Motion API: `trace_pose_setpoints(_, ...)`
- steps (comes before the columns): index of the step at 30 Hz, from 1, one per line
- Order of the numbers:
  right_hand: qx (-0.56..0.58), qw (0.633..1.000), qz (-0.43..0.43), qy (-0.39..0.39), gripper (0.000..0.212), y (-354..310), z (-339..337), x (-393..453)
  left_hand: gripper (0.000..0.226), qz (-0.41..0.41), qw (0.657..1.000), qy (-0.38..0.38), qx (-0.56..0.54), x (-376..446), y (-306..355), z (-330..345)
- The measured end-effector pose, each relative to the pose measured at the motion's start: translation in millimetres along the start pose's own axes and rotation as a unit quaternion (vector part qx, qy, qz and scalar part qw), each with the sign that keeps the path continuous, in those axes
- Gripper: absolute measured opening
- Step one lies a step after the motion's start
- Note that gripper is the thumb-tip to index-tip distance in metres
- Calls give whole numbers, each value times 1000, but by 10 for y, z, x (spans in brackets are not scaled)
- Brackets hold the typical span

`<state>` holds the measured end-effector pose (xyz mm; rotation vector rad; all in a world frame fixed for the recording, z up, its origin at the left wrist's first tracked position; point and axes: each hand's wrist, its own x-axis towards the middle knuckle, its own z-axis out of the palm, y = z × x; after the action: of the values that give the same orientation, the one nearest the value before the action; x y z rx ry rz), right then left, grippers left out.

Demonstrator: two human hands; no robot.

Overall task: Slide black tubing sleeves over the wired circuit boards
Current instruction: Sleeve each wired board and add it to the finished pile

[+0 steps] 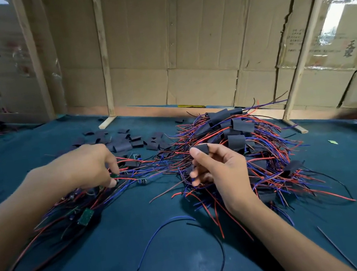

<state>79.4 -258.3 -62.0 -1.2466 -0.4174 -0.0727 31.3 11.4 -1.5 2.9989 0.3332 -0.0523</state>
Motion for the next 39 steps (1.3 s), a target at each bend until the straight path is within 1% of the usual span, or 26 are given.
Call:
trace_pose_setpoints(2,-14,1000,2,0,22,22,-3,8,30,6,999,31,12,2,4,-81)
trace_pose_setpoints(4,-21,1000,1,-1,20,34,-4,11,43,-5,998,34,43,0,15,-153)
trace_pose_setpoints(6,-22,1000,-3,-2,19,41,-5,17,57,-37,989,19,140,-20,45,-209)
trace_pose_setpoints(7,-24,1000,-5,-1,19,44,-4,19,62,-53,978,20,201,-21,78,-206)
trace_pose_setpoints(8,-26,1000,-6,-1,18,45,-3,18,64,-54,968,25,244,-15,135,-180)
trace_pose_setpoints(9,-28,1000,-7,-1,17,44,-1,18,63,-32,966,30,253,10,210,-127)
trace_pose_setpoints(11,-29,1000,-8,-3,14,44,5,8,54,39,981,-3,189,73,389,13)
trace_pose_setpoints(13,-30,1000,-7,-1,11,40,4,-6,39,75,986,-44,145,168,529,168)
trace_pose_setpoints(16,-27,1000,-11,7,10,23,1,-9,18,85,988,-35,123,267,537,233)
trace_pose_setpoints(19,-23,999,-23,25,10,11,4,-2,6,99,991,-7,87,276,494,146)
trace_pose_setpoints(22,-19,998,-34,40,9,7,11,-3,11,113,993,27,23,255,465,-58)
trace_pose_setpoints(25,-24,998,-48,46,5,7,16,-8,8,109,992,38,43,241,426,-284)
trace_pose_setpoints(27,-29,997,-55,46,5,7,17,-6,9,89,990,70,80,242,385,-434)
trace_pose_setpoints(29,-34,997,-60,47,5,13,23,-5,12,93,981,127,110,256,326,-562)
trace_pose_setpoints(30,-35,996,-61,48,5,16,22,-6,15,109,974,164,111,269,306,-598)
trace_pose_setpoints(31,-35,996,-63,49,6,19,26,-3,18,142,965,203,89,276,306,-609)
trace_pose_setpoints(33,-44,996,-64,53,8,23,27,0,21,247,930,272,-23,251,393,-532)
trace_pose_setpoints(34,-50,995,-65,54,9,26,26,-2,27,288,910,286,-79,208,487,-461)
trace_pose_setpoints(35,-53,995,-67,54,10,27,25,0,32,316,895,285,-130,172,594,-385)
trace_pose_setpoints(37,-53,995,-67,54,10,22,21,-2,33,331,883,252,-217,153,802,-212)
trace_pose_setpoints(38,-47,995,-66,54,11,16,14,-2,28,327,884,228,-244,158,895,-114)
trace_pose_setpoints(39,-37,996,-66,52,11,5,6,-3,19,323,890,208,-244,162,965,-11)
